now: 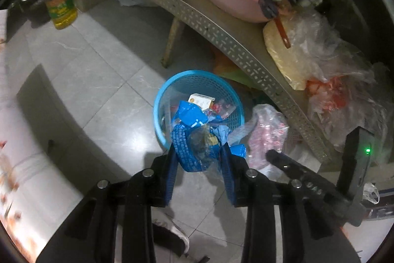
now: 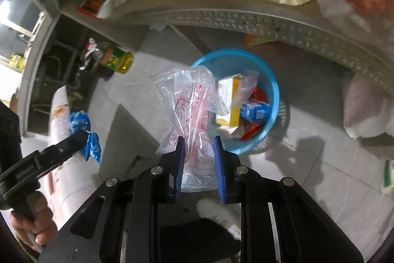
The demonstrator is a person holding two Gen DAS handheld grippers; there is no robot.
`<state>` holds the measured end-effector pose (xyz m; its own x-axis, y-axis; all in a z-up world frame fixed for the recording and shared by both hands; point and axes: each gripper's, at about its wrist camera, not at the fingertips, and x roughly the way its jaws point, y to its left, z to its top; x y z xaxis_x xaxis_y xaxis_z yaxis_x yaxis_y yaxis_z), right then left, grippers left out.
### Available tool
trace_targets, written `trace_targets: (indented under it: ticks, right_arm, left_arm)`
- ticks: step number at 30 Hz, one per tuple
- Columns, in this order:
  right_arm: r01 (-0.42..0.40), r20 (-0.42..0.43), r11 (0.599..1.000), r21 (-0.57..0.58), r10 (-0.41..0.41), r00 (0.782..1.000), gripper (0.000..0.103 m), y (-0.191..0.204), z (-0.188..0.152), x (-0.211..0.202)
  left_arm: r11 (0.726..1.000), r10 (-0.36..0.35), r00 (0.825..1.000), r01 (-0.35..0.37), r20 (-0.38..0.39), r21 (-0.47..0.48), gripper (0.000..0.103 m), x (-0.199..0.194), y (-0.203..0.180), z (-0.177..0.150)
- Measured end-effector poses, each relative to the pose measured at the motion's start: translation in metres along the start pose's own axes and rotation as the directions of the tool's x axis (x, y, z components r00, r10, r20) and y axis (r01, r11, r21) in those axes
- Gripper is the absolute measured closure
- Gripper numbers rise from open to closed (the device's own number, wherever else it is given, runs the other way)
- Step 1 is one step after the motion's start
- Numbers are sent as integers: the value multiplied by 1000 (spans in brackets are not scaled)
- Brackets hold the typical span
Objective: Collect trash
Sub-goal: 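Open the left tool to drop the blue wrapper while the right tool drops the bag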
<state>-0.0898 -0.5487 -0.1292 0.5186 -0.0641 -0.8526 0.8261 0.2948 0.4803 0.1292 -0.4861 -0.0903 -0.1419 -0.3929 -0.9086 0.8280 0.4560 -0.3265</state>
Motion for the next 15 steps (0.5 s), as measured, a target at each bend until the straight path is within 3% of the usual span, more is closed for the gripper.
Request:
trace_targets:
  ticks: [2,3,6,10,15]
  right_arm:
    - [7,-10,1000,6,-7,1000,76,-1,11,15]
    - [8,-7,1000,6,-8,1000,70,-2,14,20]
    - [44,7,999,12,-45,999,42,-11,27,45]
    - [48,-17,998,37,-47,999,41,-22,27,62]
    - [40,2,998,40,-41,999,40,-29,14,50]
  left_arm:
    - [1000,-7,1000,8,-15,2,69,17,-5,13]
    - [1000,-22,1000,22,-20,2,61,23,-6,17]
    - [1000,-24,1000,24,-20,-7,44,38,-7,28]
    - [999,-47,999,47,-25,-8,41,39,-9,29]
    - [997,-79,997,79,23,-3,41,15,-9,22]
